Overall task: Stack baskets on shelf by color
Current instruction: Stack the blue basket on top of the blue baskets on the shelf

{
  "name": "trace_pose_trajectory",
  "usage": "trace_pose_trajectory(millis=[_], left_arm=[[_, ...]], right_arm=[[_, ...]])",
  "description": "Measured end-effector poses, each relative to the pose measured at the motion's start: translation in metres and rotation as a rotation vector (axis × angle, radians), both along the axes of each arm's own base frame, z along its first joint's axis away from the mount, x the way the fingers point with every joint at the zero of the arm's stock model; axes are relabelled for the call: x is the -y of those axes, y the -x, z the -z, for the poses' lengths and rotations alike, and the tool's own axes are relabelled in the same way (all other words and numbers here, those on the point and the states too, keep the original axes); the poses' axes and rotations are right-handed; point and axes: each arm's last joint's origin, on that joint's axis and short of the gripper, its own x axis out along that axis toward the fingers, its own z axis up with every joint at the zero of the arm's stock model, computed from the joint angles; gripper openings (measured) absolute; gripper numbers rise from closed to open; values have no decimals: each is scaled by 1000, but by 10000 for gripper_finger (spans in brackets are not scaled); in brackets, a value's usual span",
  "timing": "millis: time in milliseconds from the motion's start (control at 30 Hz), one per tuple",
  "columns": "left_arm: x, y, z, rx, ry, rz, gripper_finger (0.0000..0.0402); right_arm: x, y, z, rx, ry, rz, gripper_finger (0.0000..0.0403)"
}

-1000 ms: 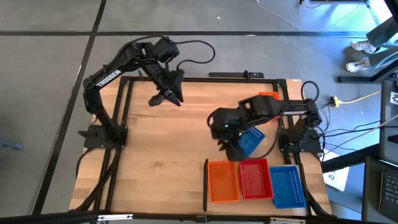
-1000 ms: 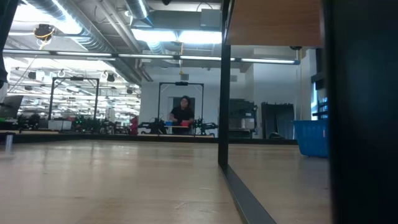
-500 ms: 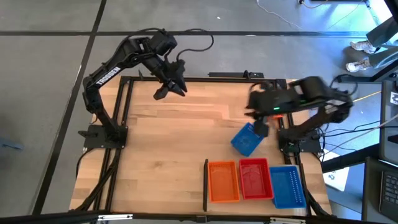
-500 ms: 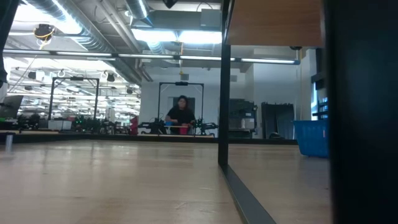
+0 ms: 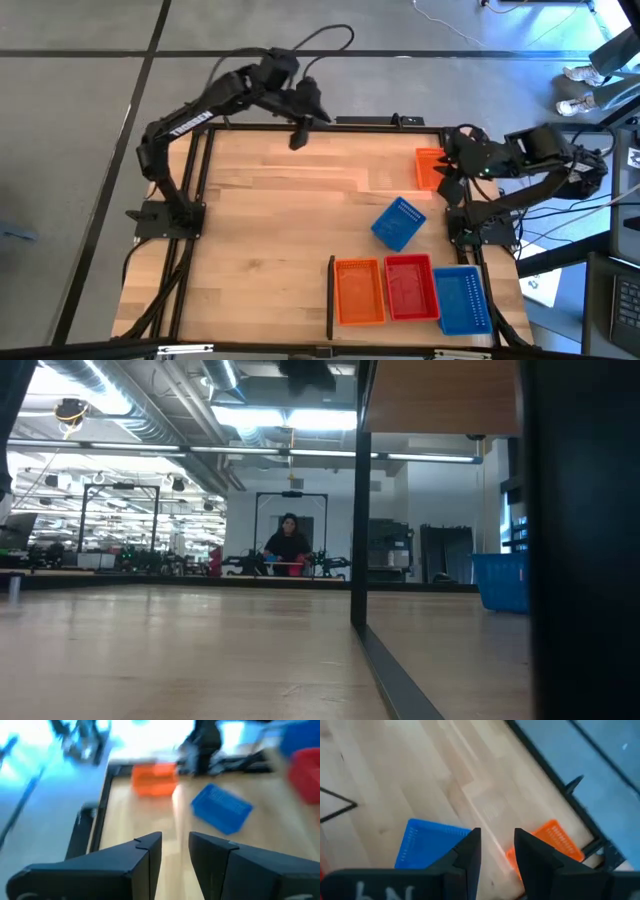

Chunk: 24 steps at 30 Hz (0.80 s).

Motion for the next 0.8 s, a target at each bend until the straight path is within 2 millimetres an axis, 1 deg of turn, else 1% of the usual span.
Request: trace_pose_trajectory(millis=[100, 267, 333, 467, 600, 700, 800], left_arm=[[-12, -9, 20, -61, 20, -94, 89], [-28, -24, 47, -132, 49, -127, 89], [-32, -27, 54, -149, 57, -132, 89], [-41, -29, 62, -165, 65, -140, 89], [-48, -25, 62, -164, 67, -159, 89], [-54, -22, 62, -165, 67, -174, 89], [-59, -18, 62, -166, 49, -173, 89]], right_arm=[[4, 0, 13, -33, -46, 11, 114], [18, -13, 32, -32, -120, 79, 114], [25, -22, 43, -32, -169, 90, 114], [43, -34, 72, -46, -284, 125, 114], [62, -42, 103, -38, -444, 194, 114], [74, -46, 120, -19, -555, 232, 114], [84, -49, 135, -40, -657, 331, 114]])
